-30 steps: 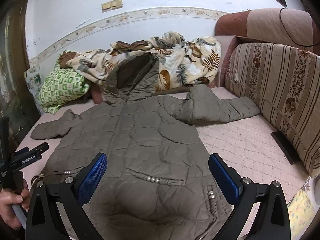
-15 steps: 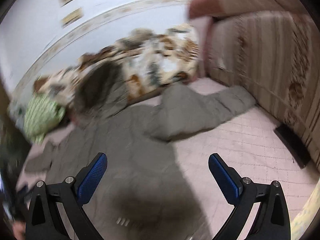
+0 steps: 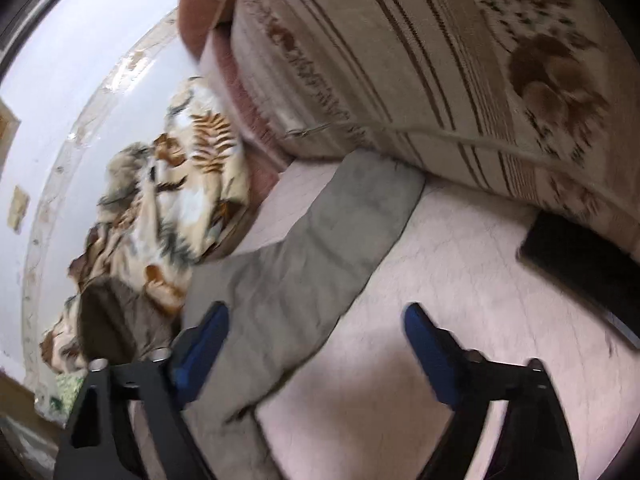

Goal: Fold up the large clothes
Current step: 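Grasp the sleeve cuff with the right tool and lift it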

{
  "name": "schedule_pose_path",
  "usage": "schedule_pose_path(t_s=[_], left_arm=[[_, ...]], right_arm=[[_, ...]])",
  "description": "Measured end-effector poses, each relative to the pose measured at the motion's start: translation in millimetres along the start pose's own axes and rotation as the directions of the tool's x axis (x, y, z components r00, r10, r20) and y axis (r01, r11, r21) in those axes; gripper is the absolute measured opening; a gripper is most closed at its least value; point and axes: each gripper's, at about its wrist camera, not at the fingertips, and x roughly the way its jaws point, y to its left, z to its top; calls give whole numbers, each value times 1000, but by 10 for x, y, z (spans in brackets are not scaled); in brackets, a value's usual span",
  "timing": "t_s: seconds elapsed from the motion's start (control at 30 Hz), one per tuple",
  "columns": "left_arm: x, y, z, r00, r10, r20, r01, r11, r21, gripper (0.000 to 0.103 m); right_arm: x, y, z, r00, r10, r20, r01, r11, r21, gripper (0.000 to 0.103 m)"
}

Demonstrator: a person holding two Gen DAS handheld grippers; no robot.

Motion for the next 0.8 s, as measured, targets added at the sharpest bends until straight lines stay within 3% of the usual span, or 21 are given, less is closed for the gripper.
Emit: schedule_pose_path(t_s=[0.07, 0.17, 0.27, 0.43, 0.6, 0.67, 0.7, 0.73, 0.8], left_arm=[[37, -14, -11, 1000, 4, -6, -4, 1000, 5, 103], [80, -40, -22, 1000, 4, -11, -4, 1000, 16, 103], [129, -66, -20, 1000, -6, -22, 6, 1000, 23, 103], [194, -98, -30, 999, -13, -35, 14, 999, 30, 103], [259, -138, -33, 999, -13, -47, 15, 999, 39, 103], [277, -153, -38, 999, -11, -51, 13, 999, 43, 103], [282, -157, -39, 999, -10, -53, 13, 999, 44, 103], [279, -156, -39, 999, -11, -52, 13, 999, 43, 103], [267, -147, -38, 999, -9, -47, 11, 999, 38, 103]], right_arm=[[206, -36, 143, 1000, -19, -24, 18, 1000, -13, 76], [496, -102, 254, 998, -54, -41, 54, 999, 6, 75], [775, -162, 404, 988, -152, -29, 152, 988, -18, 72], [1146, -368, 616, 968, -248, -28, 249, 969, 2, 64], [1405, -468, 679, 970, -243, -20, 242, 970, -16, 63], [1416, -485, 696, 981, -195, 4, 195, 981, -17, 49], [1411, -516, 710, 984, -178, 5, 178, 984, -15, 28], [1395, -540, 704, 987, -158, 0, 158, 987, -13, 20], [1279, -507, 707, 994, -112, 16, 112, 993, -22, 15]])
